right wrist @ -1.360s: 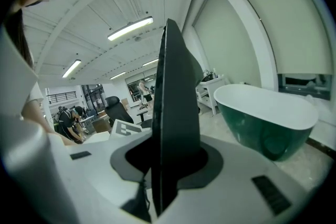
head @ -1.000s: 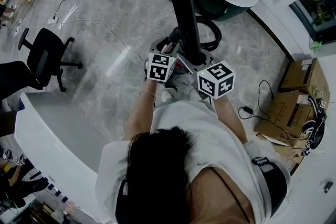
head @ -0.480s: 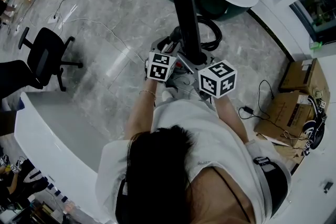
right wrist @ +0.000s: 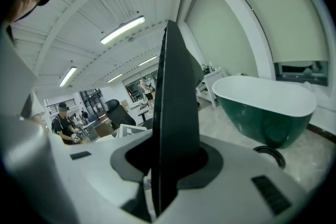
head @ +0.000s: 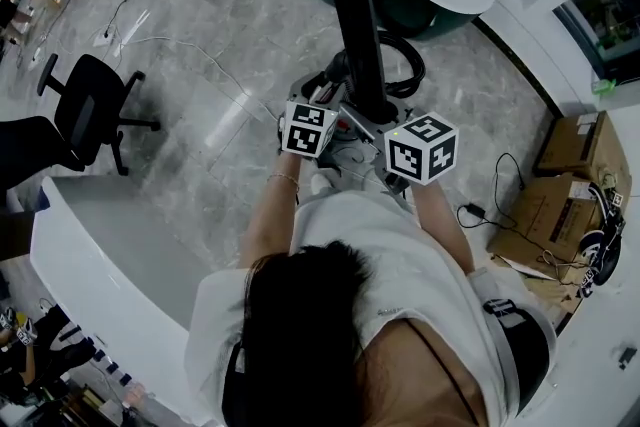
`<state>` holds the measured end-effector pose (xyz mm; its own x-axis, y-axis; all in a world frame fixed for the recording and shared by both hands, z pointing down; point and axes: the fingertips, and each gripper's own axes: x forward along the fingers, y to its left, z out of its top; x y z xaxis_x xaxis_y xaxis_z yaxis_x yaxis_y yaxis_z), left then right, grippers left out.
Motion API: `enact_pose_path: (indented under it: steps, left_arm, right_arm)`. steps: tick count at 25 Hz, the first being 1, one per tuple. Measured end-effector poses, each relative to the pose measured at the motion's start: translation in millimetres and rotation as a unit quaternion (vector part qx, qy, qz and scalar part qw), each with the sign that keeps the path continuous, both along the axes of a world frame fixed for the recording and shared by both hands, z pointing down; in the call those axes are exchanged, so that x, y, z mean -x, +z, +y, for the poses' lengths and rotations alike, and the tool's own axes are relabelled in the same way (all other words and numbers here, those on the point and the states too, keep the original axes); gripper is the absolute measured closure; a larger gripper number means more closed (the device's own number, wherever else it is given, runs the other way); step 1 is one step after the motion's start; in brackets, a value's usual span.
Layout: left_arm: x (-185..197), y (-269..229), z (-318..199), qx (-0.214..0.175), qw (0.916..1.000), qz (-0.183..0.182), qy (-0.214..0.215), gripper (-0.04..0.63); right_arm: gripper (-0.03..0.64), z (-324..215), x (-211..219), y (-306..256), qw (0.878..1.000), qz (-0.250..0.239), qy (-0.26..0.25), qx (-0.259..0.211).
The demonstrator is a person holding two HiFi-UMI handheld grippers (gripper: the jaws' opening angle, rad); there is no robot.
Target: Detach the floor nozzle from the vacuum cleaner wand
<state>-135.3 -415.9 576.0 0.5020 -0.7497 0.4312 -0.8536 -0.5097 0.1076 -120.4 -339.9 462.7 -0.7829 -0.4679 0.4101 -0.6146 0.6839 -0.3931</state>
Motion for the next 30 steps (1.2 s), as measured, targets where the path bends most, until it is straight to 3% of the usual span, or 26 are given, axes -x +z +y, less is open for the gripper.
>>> enact_pose_path:
  steps: [18,30]
  left_arm:
    - [-3.0,1.1,0.1,0.003,0.9999,-0.012,0.005,0.419]
    - [-0.8,3.1,-1.2,-0.002,1.0000,-0.002,0.003,0.419]
  right_arm:
    - [0.500,-0.9,-2.3,-1.1,0.999,0.050,0.000,-0.023]
    - [0.502,-2.0,-1.1,-5.3,0.999,-0.030,0.021,0.037]
